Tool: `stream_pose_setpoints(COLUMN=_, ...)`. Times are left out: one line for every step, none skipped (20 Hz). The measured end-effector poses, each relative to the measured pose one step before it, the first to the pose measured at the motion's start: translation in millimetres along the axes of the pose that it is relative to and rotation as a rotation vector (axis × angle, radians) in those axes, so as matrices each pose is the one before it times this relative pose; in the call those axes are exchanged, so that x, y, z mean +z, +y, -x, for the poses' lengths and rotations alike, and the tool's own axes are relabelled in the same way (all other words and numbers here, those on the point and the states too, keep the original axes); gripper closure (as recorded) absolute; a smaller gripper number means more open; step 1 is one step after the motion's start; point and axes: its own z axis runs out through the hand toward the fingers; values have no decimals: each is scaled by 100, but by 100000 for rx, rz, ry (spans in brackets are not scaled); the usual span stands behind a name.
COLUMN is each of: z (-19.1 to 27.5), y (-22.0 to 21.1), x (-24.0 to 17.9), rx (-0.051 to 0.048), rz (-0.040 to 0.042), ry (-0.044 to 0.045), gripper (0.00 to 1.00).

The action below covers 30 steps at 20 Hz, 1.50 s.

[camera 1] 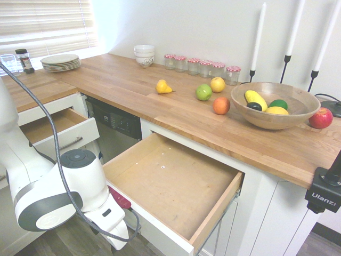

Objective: Close the drawer

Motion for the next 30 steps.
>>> stream_pose_setpoints(z=-136, y=-71, x=15, rx=-36, rz=-193, ry=108, gripper=100)
stream_pose_setpoints(z=-183, y=-125, x=-8, rx=24, rz=-256, ry=189, gripper=100)
stream_pose_setpoints(z=-157, y=-104, x=-15, rx=106, rz=-233, ry=160, gripper=100)
stream_pose_setpoints(z=-126, y=-76, x=-11, rx=136, rz=-182, ry=103, gripper=100)
stream_pose_setpoints(z=-107, y=-94, x=12, rx=-63, rz=-125, ry=78, gripper=100)
stream_pose_setpoints(z=-88, y=-94, x=14, rx=-76, rz=-94, ry=69, gripper=100)
stream_pose_setpoints(z=-57, y=-64, x=34, rx=-54, rz=-41, ry=27, gripper=100)
stream_pose_setpoints(z=-40, y=-44, x=84, rx=-35, rz=37, ry=-49, gripper=100)
stream_pose_setpoints(z=-11, y=-34, x=102, rx=-44, rz=80, ry=-94, gripper=100)
stream_pose_setpoints(z=4, y=-28, x=87, rx=-55, rz=84, ry=-96, gripper=100)
stream_pose_setpoints(z=18, y=-19, x=79, rx=-68, rz=87, ry=-88, gripper=100)
stream_pose_setpoints(z=19, y=-53, x=36, rx=-136, rz=32, ry=-6, gripper=100)
stream_pose_setpoints(z=26, y=-41, x=1, rx=-112, rz=-3, ry=10, gripper=100)
stream_pose_setpoints(z=17, y=-19, x=2, rx=-67, rz=9, ry=2, gripper=100)
stream_pose_setpoints(z=-12, y=-6, x=-5, rx=-11, rz=13, ry=53, gripper=100)
stream_pose_setpoints(z=-84, y=17, x=-25, rx=117, rz=-3, ry=147, gripper=100)
stream_pose_setpoints(z=-112, y=40, x=-28, rx=210, rz=-17, ry=166, gripper=100)
stream_pose_setpoints(z=-133, y=12, x=-43, rx=179, rz=-67, ry=197, gripper=100)
stream_pose_setpoints(z=-132, y=-9, x=-48, rx=152, rz=-93, ry=205, gripper=100)
stream_pose_setpoints(z=-147, y=-11, x=-53, rx=182, rz=-102, ry=229, gripper=100)
stream_pose_setpoints(z=-149, y=-19, x=-55, rx=158, rz=-92, ry=210, gripper=100)
stream_pose_setpoints(z=-140, y=7, x=-43, rx=180, rz=-31, ry=159, gripper=100)
stream_pose_setpoints(z=-156, y=-6, x=-46, rx=191, rz=-63, ry=176, gripper=100)
stream_pose_setpoints(z=-136, y=-43, x=-49, rx=116, rz=-126, ry=200, gripper=100)
stream_pose_setpoints(z=-106, y=-97, x=-39, rx=3, rz=-165, ry=166, gripper=100)
stream_pose_setpoints(z=-84, y=-87, x=-28, rx=-12, rz=-144, ry=125, gripper=100)
stream_pose_setpoints(z=-89, y=-103, x=-23, rx=-28, rz=-141, ry=118, gripper=100)
stream_pose_setpoints(z=-127, y=-178, x=-47, rx=-88, rz=-280, ry=230, gripper=100)
stream_pose_setpoints(z=-184, y=-313, x=-68, rx=-202, rz=-483, ry=342, gripper=100)
stream_pose_setpoints(z=-189, y=-342, x=-27, rx=-211, rz=-475, ry=322, gripper=100)
